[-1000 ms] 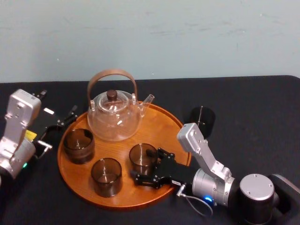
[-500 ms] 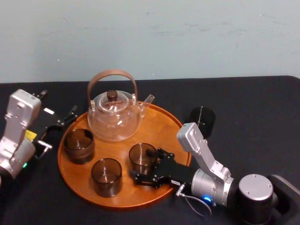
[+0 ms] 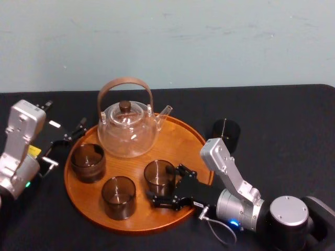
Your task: Pick up the glass from the table and place it on the tray.
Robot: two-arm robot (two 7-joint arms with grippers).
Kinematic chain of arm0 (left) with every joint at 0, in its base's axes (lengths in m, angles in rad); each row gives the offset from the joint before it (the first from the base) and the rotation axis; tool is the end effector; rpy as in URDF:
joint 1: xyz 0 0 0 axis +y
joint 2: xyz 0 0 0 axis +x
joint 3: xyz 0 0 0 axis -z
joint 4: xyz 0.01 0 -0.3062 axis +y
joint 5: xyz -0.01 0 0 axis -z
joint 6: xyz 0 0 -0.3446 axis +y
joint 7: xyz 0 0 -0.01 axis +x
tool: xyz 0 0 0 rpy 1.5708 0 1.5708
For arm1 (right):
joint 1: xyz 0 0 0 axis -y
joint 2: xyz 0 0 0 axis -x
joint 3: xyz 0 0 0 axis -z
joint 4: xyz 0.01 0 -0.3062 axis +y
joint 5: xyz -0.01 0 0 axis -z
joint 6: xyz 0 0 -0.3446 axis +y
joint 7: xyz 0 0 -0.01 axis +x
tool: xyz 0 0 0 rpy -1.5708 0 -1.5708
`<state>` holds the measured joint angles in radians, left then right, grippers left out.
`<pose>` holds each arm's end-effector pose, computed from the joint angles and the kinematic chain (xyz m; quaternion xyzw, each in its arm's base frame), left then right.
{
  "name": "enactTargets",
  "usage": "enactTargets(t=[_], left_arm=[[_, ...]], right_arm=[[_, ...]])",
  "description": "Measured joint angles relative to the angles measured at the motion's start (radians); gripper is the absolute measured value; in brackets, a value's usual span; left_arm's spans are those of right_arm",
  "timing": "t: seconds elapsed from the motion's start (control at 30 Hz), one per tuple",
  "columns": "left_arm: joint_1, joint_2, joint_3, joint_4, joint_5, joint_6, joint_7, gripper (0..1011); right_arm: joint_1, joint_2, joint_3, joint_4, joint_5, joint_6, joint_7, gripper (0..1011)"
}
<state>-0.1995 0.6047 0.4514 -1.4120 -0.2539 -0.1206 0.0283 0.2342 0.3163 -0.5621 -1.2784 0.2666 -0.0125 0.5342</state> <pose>0.3946 0.0824 -0.3222 0.1415 -0.1325 0.5799 0.7913 0.3909 0.0456 -0.3741 -0.1235 0.0384 -0.2936 0.9471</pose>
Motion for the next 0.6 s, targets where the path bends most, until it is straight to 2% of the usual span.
enactTargets(t=[0.37,0.6], left_arm=[[0.000,0.000,0.000,0.000,0.000,0.000,0.000,1001],[0.000,0.000,0.000,0.000,0.000,0.000,0.000,1001]], right_arm=[[-0.031,0.029,0.014,-0.071,-0.002,-0.014,-0.009,1002],[-0.066,0.059,0.029,-0.140,-0.004,-0.020,-0.021,1002]])
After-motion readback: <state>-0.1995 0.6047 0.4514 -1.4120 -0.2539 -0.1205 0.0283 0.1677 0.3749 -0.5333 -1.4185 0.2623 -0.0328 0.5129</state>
